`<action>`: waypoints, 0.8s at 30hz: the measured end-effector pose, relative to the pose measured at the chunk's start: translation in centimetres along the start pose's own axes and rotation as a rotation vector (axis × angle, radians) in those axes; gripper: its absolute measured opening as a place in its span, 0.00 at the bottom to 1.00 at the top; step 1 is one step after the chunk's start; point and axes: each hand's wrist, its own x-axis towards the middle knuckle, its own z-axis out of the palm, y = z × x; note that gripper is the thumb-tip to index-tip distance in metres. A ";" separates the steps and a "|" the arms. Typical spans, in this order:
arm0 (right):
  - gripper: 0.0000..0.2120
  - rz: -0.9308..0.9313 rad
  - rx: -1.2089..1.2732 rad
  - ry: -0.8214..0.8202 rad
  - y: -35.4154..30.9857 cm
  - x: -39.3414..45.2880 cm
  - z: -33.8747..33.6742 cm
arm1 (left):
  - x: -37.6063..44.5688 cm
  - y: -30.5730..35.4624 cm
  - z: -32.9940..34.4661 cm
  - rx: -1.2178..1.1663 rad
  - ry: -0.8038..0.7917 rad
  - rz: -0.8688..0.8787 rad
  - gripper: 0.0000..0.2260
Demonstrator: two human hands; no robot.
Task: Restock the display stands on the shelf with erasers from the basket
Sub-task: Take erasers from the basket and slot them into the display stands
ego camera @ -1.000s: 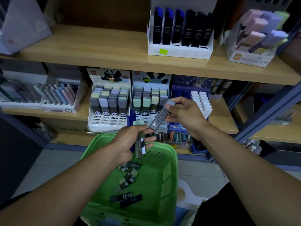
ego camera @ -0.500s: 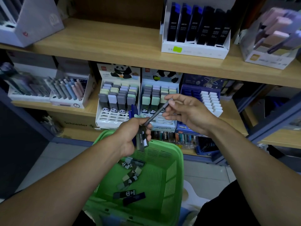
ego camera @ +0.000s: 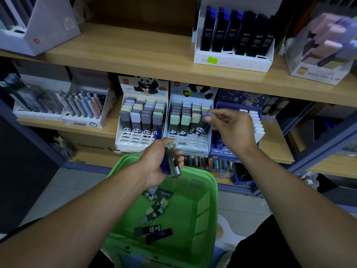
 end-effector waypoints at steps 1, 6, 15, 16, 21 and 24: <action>0.11 -0.025 -0.071 -0.011 0.1 0.1 0.1 | 0.0 0.0 -0.1 -0.003 0.002 -0.001 0.12; 0.12 -0.159 -0.306 -0.053 -0.1 0.4 1.0 | -0.1 0.2 -0.4 -0.032 -0.003 0.010 0.12; 0.04 -0.204 -0.381 -0.162 0.0 0.8 1.4 | -0.2 0.4 -0.3 -0.052 -0.072 0.033 0.17; 0.04 -0.207 -0.390 -0.179 -0.1 0.8 1.4 | -0.2 0.4 -0.2 -0.051 -0.076 0.043 0.17; 0.05 -0.212 -0.403 -0.154 -0.3 0.9 1.4 | -0.4 0.4 -0.1 0.033 -0.056 0.085 0.16; 0.05 -0.205 -0.405 -0.151 -0.1 1.0 1.6 | -0.4 0.3 -0.1 0.050 -0.038 0.077 0.14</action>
